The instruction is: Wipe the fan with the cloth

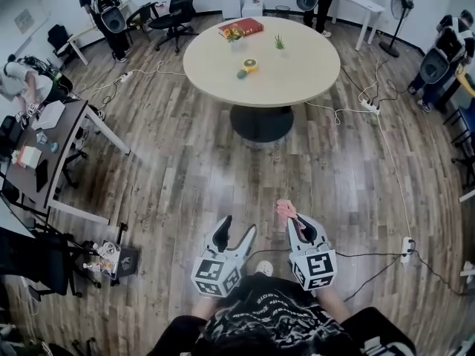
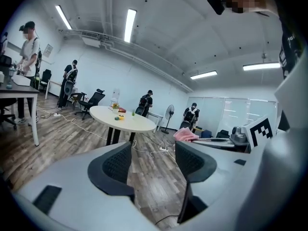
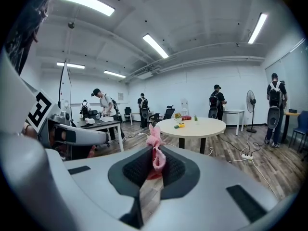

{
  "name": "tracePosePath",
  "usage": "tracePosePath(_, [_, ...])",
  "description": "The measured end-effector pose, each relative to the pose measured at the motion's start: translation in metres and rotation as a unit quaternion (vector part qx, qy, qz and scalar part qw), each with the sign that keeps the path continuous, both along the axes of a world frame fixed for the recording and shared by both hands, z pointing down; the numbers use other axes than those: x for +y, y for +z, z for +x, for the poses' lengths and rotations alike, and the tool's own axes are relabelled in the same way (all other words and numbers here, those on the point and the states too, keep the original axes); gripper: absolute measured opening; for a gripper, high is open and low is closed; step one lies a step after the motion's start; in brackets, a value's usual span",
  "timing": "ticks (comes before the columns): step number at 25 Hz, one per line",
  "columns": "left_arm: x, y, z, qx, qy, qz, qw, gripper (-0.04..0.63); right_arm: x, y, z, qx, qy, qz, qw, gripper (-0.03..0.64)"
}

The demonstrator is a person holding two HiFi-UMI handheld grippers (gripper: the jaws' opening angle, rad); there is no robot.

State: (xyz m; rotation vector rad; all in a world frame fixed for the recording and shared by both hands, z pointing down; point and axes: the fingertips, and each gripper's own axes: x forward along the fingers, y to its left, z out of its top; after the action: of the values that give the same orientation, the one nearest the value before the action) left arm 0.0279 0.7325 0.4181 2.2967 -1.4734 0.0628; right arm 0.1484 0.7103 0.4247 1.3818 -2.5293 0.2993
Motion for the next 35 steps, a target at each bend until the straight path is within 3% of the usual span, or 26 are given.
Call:
tracePosePath(3, [0.0,0.004,0.001,-0.002,0.0,-0.006,1.0,0.289,0.0,0.003,-0.005,0.008,-0.011,0.0,1.0,0.037])
tracePosePath(7, [-0.008,0.017,0.001,0.022,0.004,-0.037,0.9991,0.301,0.0,0.01,-0.011,0.013,-0.023,-0.007,1.0,0.037])
tracePosePath(13, [-0.048,0.035,-0.001,0.015,0.016,-0.046,0.9987,0.301,-0.033,0.024,-0.017,0.022,-0.022,-0.013,0.999,0.037])
tracePosePath(27, [-0.229,0.038,-0.049,0.003,0.064,-0.043,0.997,0.301,-0.197,0.024,-0.067,0.042,0.024,-0.014,0.999,0.038])
tracePosePath(35, [-0.306,0.039,-0.073,-0.014,0.099,-0.043,0.9941,0.301,-0.258,0.027,-0.091,0.04,0.061,-0.019,0.997,0.038])
